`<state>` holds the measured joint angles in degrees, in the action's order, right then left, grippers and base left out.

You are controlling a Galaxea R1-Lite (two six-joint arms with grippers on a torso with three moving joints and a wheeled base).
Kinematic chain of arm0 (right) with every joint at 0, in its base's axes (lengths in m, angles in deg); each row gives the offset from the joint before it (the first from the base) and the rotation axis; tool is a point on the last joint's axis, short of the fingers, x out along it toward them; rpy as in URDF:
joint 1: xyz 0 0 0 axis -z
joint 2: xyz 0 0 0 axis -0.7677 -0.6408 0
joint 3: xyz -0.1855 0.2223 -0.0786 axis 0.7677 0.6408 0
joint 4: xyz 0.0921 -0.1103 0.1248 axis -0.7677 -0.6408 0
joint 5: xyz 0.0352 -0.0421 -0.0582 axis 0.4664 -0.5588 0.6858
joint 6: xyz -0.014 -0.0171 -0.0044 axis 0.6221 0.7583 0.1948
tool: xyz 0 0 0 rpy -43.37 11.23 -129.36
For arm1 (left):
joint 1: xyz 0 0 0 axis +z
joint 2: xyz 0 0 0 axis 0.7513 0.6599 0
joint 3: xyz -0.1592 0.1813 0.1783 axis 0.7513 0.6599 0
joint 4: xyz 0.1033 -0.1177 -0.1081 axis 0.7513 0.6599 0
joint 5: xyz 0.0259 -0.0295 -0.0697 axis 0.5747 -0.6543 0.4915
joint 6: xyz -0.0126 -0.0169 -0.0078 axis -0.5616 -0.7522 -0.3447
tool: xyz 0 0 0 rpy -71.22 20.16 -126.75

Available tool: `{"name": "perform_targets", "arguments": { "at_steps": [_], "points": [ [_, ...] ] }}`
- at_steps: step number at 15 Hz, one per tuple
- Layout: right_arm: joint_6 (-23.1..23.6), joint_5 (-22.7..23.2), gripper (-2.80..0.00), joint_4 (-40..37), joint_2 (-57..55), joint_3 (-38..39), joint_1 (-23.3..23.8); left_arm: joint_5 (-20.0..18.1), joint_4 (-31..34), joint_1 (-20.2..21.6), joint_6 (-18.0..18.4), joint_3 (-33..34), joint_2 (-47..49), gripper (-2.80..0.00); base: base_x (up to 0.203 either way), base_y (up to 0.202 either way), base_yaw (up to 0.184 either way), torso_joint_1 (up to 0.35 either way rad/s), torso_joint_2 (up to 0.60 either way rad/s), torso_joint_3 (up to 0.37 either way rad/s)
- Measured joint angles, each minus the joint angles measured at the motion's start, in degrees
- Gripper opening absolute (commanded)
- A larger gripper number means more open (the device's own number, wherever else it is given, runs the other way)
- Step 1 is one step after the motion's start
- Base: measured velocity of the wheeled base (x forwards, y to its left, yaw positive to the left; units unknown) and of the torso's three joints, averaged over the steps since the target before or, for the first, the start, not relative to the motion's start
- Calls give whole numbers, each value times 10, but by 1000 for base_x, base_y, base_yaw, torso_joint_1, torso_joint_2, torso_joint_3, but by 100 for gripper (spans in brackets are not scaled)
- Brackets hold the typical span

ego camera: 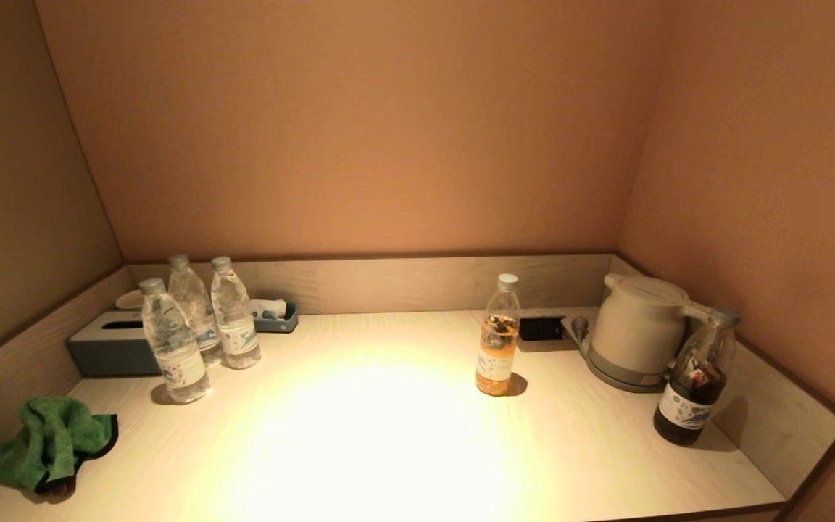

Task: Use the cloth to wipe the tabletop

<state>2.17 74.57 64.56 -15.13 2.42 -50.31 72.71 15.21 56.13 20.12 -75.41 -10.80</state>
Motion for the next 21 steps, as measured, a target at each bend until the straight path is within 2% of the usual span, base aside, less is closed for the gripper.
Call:
{"name": "perform_targets", "arguments": {
  "at_steps": [2,4,12,16,17,21],
  "points": [
    [0,0,-280,0,0,0,0,59,-5,-30,0,29,-24,-280,0,0,0,0,0,0],
    [0,0,-280,0,0,0,0,77,-5,-47,0,60,-48,-280,0,0,0,0,0,0],
    [0,0,-280,0,0,0,0,77,-22,-53,-3,171,-114,-280,0,0,0,0,0,0],
    [0,0,-280,0,0,0,0,72,-28,-65,14,233,-162,-280,0,0,0,0,0,0],
    [0,0,-280,0,0,0,0,67,-29,-67,17,244,-174,-280,0,0,0,0,0,0],
    [0,0,-280,0,0,0,0,6,-33,-70,21,301,-234,-280,0,0,0,0,0,0]
  ]
}}
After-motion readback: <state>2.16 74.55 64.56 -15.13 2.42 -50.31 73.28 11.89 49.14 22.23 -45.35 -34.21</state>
